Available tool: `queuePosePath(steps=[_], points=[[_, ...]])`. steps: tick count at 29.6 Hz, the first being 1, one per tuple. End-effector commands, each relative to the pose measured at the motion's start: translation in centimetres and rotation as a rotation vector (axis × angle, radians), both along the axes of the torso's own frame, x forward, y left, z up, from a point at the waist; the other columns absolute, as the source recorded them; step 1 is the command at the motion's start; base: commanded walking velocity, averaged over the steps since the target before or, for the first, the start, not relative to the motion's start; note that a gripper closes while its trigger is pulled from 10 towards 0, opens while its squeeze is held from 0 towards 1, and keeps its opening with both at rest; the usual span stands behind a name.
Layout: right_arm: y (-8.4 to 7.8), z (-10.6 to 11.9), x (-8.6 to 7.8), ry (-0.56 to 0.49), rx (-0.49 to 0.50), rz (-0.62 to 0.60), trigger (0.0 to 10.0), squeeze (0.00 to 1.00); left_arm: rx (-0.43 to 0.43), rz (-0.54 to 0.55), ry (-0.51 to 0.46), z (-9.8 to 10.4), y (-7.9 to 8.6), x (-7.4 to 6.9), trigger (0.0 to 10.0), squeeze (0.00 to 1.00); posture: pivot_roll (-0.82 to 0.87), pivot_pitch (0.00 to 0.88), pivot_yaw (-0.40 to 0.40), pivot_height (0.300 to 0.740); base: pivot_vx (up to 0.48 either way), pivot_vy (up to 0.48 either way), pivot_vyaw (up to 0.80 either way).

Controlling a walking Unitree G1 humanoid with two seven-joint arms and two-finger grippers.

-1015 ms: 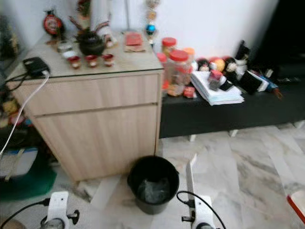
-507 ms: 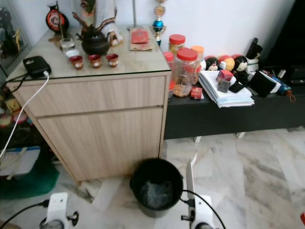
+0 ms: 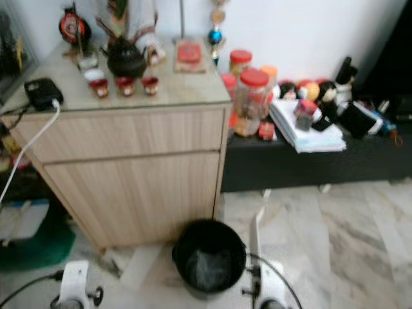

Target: Picking trash to rubbish bin

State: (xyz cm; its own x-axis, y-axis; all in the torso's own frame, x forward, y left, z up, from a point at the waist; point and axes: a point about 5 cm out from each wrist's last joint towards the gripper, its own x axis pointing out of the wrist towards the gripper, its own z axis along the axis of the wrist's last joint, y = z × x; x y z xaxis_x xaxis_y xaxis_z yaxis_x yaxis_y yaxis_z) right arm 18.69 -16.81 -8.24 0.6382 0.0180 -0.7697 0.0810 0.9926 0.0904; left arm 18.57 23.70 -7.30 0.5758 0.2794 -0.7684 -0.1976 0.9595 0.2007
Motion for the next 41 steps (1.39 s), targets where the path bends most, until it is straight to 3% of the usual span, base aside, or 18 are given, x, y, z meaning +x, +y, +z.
queuePosePath(steps=[1,41], points=[[-1.23,0.06,-0.19,-0.007,-0.027,-0.018,10.0,0.00,-0.013,-0.008,-0.006,0.08,-0.47,0.42,10.0,0.00,-0.01,0.041,-0.030,0.740,0.371,0.000,0.00],[-1.44,0.25,0.07,-0.028,-0.022,-0.031,10.0,0.00,-0.018,-0.009,-0.008,0.09,-0.42,0.41,10.0,0.00,-0.01,0.044,-0.030,0.740,0.279,0.000,-0.11]])
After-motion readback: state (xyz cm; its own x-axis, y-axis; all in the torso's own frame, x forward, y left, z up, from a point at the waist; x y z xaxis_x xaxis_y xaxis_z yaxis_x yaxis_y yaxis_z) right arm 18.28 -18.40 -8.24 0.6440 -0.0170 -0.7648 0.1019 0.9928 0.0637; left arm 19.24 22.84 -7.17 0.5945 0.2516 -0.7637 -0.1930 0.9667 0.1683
